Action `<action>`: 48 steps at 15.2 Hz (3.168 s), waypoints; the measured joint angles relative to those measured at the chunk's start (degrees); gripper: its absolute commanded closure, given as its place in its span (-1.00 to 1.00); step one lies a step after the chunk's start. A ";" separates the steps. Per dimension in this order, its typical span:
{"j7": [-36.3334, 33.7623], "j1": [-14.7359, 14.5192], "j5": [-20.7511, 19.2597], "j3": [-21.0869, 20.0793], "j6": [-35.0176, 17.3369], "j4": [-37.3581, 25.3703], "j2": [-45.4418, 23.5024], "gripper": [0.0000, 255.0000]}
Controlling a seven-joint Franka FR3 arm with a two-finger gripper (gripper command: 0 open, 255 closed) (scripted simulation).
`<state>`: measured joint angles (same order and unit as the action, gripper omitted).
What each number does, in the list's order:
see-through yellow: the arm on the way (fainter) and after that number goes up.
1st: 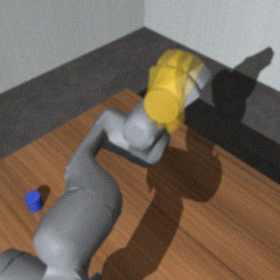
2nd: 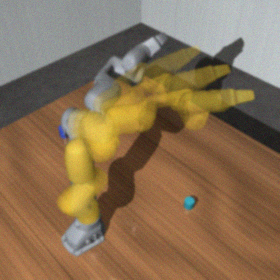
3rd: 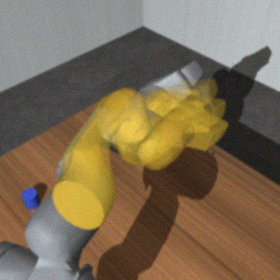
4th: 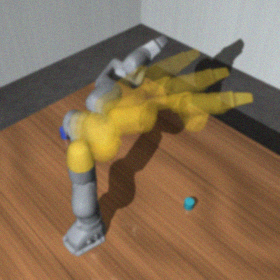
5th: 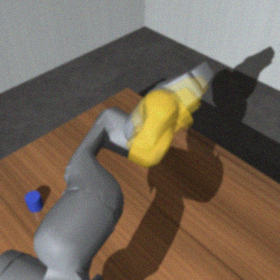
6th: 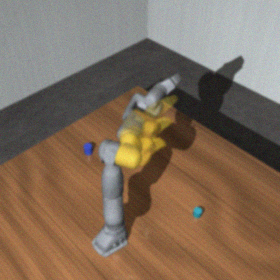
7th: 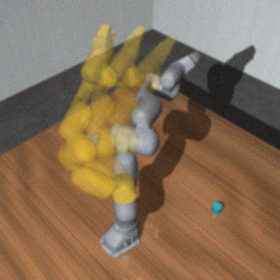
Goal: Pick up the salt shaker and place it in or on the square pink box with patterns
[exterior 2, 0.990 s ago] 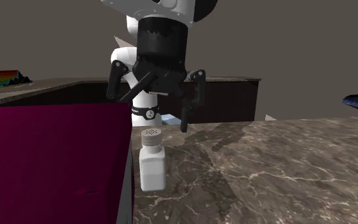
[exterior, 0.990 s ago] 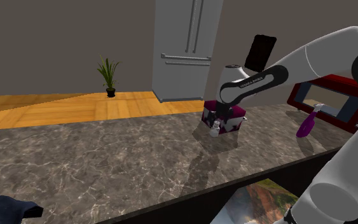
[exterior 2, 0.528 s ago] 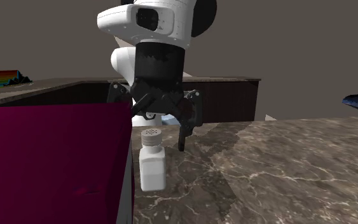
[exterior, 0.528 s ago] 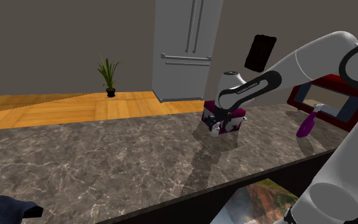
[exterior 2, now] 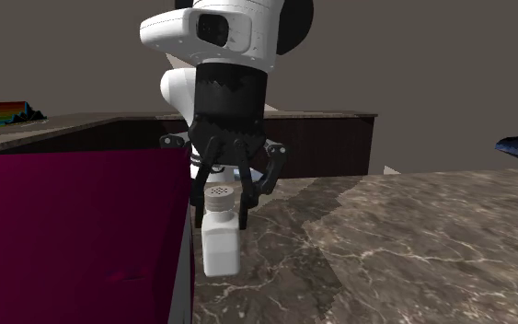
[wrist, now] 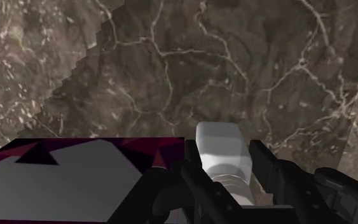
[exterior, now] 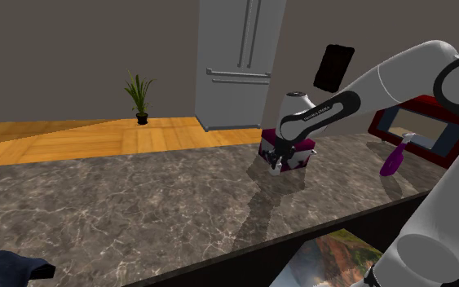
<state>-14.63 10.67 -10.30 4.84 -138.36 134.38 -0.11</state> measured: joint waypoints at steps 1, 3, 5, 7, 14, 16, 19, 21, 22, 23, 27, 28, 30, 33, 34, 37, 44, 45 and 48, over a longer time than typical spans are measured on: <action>0.00 0.00 0.00 0.00 -0.01 0.00 0.00 1.00; 0.01 -0.01 0.01 -0.01 -0.01 0.00 0.00 1.00; 0.00 -0.01 0.01 -0.02 -0.02 0.00 -0.01 1.00; 0.00 -0.02 0.01 -0.02 -0.01 -0.02 -0.01 1.00; 0.51 -0.13 0.40 -0.13 3.96 -1.49 2.47 1.00; 0.86 -0.11 0.55 -0.11 5.55 -2.08 3.49 1.00; 1.15 -0.17 0.75 -0.17 7.76 -3.13 4.66 1.00; 1.35 -0.22 0.90 -0.21 9.32 -4.07 5.29 1.00; 1.35 -0.26 0.94 -0.26 9.89 -4.33 5.59 1.00; 1.51 -0.26 1.01 -0.26 10.68 -4.76 5.97 1.00; 1.86 -0.35 1.23 -0.34 13.77 -6.57 7.25 1.00; 2.03 -0.35 1.31 -0.34 14.70 -7.23 7.54 1.00; 2.22 -0.37 1.40 -0.37 16.25 -8.05 8.28 1.00; 2.43 -0.46 1.57 -0.46 18.56 -9.87 8.76 1.00; 2.59 -0.45 1.61 -0.45 19.35 -10.37 9.06 1.00; 2.81 -0.50 1.73 -0.52 21.60 -11.83 9.87 1.00; 3.46 -0.57 2.03 -0.61 26.86 -16.50 10.49 1.00; 3.58 -0.58 2.07 -0.62 27.62 -17.23 10.52 1.00; 3.79 -0.61 2.15 -0.68 29.83 -18.96 11.02 1.00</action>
<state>-10.84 10.06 -8.15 4.16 -108.53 115.42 10.91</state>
